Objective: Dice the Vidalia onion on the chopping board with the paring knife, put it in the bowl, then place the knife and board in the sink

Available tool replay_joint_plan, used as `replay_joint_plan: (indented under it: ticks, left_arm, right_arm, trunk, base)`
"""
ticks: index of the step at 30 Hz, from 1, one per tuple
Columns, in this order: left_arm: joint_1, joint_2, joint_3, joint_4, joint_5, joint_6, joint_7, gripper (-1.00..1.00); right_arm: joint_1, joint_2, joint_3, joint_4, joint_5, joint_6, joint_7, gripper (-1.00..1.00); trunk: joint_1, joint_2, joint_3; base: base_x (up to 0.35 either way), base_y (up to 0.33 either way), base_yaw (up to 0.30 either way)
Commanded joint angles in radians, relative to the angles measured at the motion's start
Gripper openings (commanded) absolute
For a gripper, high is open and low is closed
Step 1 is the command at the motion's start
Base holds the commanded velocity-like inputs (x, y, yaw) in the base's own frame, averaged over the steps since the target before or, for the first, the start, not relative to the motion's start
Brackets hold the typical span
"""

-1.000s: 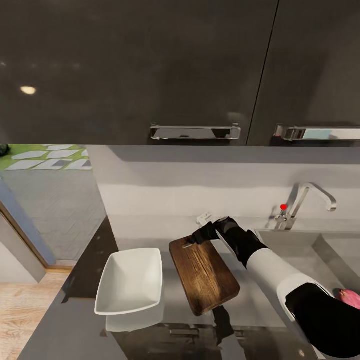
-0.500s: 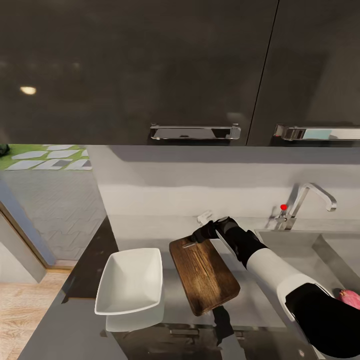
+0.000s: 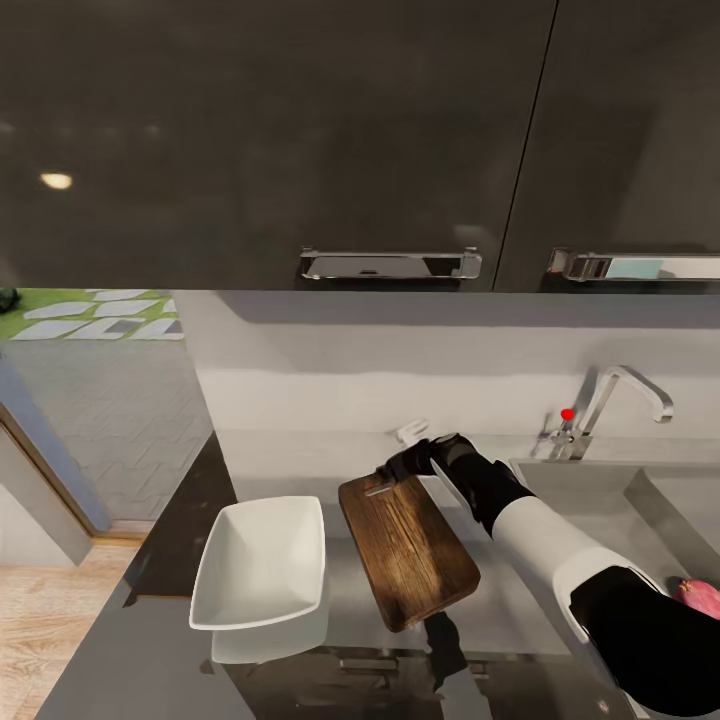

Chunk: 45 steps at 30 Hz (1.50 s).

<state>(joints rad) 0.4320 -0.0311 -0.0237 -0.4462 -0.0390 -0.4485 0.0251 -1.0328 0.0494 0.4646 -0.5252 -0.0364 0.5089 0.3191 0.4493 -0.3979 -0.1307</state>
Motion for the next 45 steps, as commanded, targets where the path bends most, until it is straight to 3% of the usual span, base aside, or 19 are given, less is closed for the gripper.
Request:
replay_joint_plan:
  ticks: [1, 13, 24, 45]
  left_arm:
    - [0.0, -0.001, -0.001, -0.002, -0.004, -0.001, 0.003, 1.0]
    - [0.001, -0.005, -0.001, -0.002, -0.004, -0.001, 0.003, 1.0]
    - [0.0, -0.004, -0.001, -0.002, -0.004, -0.001, 0.002, 1.0]
    - [0.0, -0.004, -0.001, 0.012, -0.004, -0.001, 0.001, 1.0]
  right_arm:
    - [-0.001, 0.0, 0.003, -0.001, -0.014, 0.005, -0.011, 1.0]
    - [-0.001, 0.005, 0.004, -0.001, -0.04, 0.002, -0.041, 1.0]
    - [-0.001, -0.001, 0.006, 0.014, -0.045, -0.106, -0.041, 1.0]
    - [-0.001, -0.005, 0.006, 0.034, -0.059, -0.113, -0.051, 1.0]
  trunk:
    - [0.001, -0.002, -0.002]
    - [0.001, -0.002, -0.002]
    - [0.001, -0.002, -0.002]
    - [0.001, -0.002, -0.029]
  base:
    - [0.0, 0.0, 0.0]
    - [0.0, 0.0, 0.0]
    - [0.0, 0.0, 0.0]
    - [0.0, 0.0, 0.0]
